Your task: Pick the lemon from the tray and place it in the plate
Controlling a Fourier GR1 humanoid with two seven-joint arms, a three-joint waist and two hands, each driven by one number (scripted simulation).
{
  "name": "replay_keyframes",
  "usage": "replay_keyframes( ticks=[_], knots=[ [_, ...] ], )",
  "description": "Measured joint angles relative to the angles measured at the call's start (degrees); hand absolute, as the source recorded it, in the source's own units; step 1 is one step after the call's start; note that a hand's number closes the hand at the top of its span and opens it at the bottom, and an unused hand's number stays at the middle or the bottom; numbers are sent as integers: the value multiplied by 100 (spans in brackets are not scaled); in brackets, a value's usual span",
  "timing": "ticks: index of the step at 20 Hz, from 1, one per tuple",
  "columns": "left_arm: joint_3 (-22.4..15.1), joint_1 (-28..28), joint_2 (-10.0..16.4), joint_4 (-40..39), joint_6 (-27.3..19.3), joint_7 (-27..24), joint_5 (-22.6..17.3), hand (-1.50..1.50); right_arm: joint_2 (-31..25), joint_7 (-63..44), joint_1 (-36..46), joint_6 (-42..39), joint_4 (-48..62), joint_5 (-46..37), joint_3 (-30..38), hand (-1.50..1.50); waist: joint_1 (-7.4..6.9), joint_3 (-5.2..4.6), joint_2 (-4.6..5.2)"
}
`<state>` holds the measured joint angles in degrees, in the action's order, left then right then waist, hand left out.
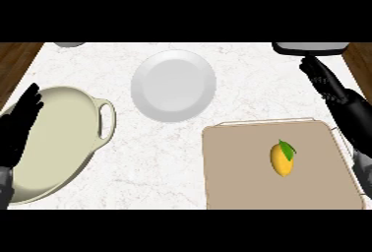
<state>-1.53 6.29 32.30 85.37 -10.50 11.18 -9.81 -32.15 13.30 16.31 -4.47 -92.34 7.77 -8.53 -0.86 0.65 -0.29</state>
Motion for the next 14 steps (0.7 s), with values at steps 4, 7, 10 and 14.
replay_keyframes(
  ticks=[4,7,10,14],
  knots=[
    [-37,-274,-3,100,-66,-355,245,0,676,-212,-226,422,-107,772,434,-150,77,-36,-1],
    [-123,-460,1,134,-113,-653,448,0,1078,-378,-494,1064,49,1120,901,-150,173,-60,-3],
    [-188,-719,-63,118,-113,-926,522,0,1484,-169,-862,2199,47,794,1314,-150,251,-70,-17],
    [-246,-1018,-175,96,-146,-1340,624,0,2410,480,-1484,3366,-535,531,1374,-150,270,-72,-34]
  ],
)
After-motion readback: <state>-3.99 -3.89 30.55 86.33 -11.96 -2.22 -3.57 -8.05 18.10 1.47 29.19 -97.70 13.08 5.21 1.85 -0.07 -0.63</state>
